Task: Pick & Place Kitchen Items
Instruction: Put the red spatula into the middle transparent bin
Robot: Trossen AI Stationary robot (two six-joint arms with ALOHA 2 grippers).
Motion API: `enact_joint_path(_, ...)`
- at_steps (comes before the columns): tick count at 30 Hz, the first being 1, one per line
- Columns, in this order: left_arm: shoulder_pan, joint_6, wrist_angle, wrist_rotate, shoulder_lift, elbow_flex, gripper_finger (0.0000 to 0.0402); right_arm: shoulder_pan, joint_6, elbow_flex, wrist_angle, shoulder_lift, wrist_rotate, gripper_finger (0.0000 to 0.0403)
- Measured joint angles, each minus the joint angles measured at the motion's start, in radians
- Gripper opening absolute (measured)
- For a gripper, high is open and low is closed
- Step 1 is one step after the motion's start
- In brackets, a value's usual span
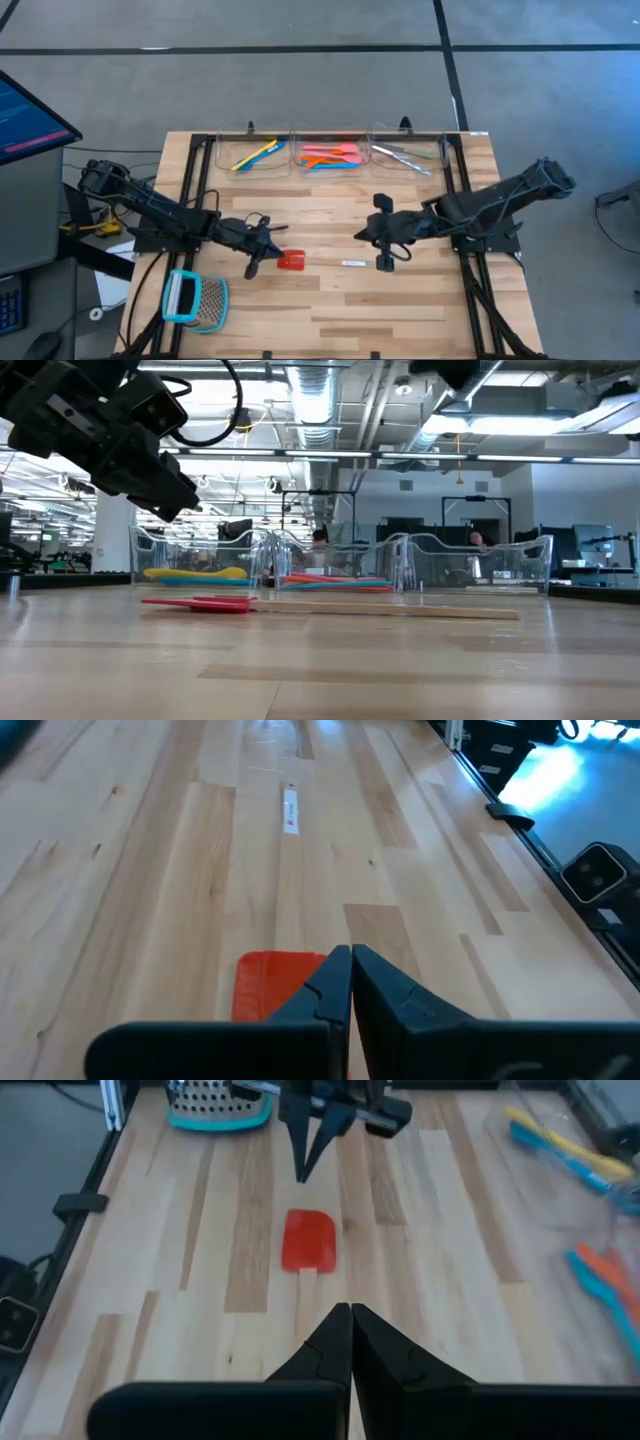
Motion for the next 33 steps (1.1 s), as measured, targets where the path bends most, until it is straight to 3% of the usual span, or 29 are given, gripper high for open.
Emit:
enact_joint_path(6,-0.002,0.000,-0.002,0.000,0.000,0.000,0.0003,-0.003,0.029,-0.349,0.424,-0.093,0.000,0.0000)
enact_joint_path(10,-0.002,-0.012,-0.019,-0.006,0.000,0.000,0.0003,-0.003,0.071,-0.521,0.701,-0.089,0.001,0.0000)
enact_joint_path(13,-0.006,-0.063,-0.053,-0.068,0.000,0.000,0.0003,-0.003,0.118,-0.605,0.873,-0.044,0.041,0.0000)
enact_joint_path(17,-0.088,-0.047,-0.069,-0.261,0.000,0.000,0.0002,-0.004,0.187,-0.634,0.923,0.038,0.100,0.0000)
enact_joint_path(23,-0.277,-0.011,-0.155,-0.579,0.000,0.030,0.0002,-0.006,0.228,-0.634,0.977,0.138,0.098,0.0000)
enact_joint_path(27,-0.354,-0.011,-0.236,-0.653,0.005,0.094,0.0001,-0.011,0.230,-0.634,1.021,0.174,0.094,0.0000)
enact_joint_path(33,-0.363,0.006,-0.277,-0.660,0.091,0.214,0.0001,-0.026,0.245,-0.634,1.059,0.176,0.070,0.0000)
